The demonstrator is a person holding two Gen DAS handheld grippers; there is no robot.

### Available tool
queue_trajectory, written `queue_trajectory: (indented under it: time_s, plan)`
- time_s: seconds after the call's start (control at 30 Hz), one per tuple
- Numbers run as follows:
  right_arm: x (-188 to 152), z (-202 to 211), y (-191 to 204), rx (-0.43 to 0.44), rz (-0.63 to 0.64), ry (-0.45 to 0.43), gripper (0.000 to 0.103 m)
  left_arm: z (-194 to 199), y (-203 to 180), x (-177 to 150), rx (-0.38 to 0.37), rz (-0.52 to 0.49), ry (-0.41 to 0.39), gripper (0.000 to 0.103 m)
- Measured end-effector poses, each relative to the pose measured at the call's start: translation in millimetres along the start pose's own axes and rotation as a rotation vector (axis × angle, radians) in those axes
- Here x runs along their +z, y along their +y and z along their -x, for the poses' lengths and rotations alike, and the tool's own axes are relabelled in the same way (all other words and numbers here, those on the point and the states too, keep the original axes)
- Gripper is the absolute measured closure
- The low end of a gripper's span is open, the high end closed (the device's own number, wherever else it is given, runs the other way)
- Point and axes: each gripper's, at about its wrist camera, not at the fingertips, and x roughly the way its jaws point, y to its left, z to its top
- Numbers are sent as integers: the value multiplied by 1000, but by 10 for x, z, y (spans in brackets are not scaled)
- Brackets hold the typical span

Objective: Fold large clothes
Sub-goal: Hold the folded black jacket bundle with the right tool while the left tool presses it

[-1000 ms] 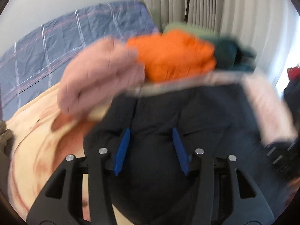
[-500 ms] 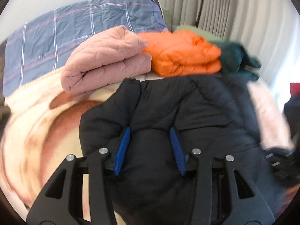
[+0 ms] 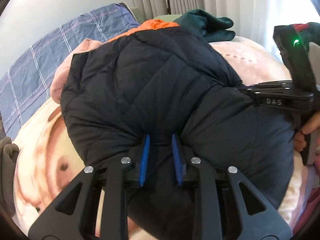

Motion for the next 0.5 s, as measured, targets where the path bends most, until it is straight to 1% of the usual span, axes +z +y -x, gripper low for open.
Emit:
queue_trajectory:
  time_s: [0.07, 0.13, 0.23, 0.3, 0.33, 0.37, 0.43, 0.5]
  plan:
    - [-3, 3, 1, 3, -5, 1, 96, -40, -42, 1, 20, -23, 5, 81]
    - [-3, 7, 8, 4, -5, 0, 96, -32, -35, 3, 15, -19, 4, 81]
    - [-6, 14, 7, 3, -6, 0, 96, 73, 50, 28, -30, 36, -1, 81]
    - [-5, 13, -3, 8, -12, 0, 96, 256, 119, 38, -76, 90, -16, 80]
    - [-4, 12, -10, 12, -16, 0, 96, 335, 125, 30, -85, 98, -27, 78]
    - [-2, 10, -15, 15, -18, 0, 96, 455, 119, 6, -85, 99, -41, 71]
    - [0, 8, -21, 19, -21, 0, 96, 670, 53, -79, -72, 75, -54, 62]
    - [2, 10, -23, 19, -21, 0, 96, 808, -39, -186, -73, 42, -47, 55]
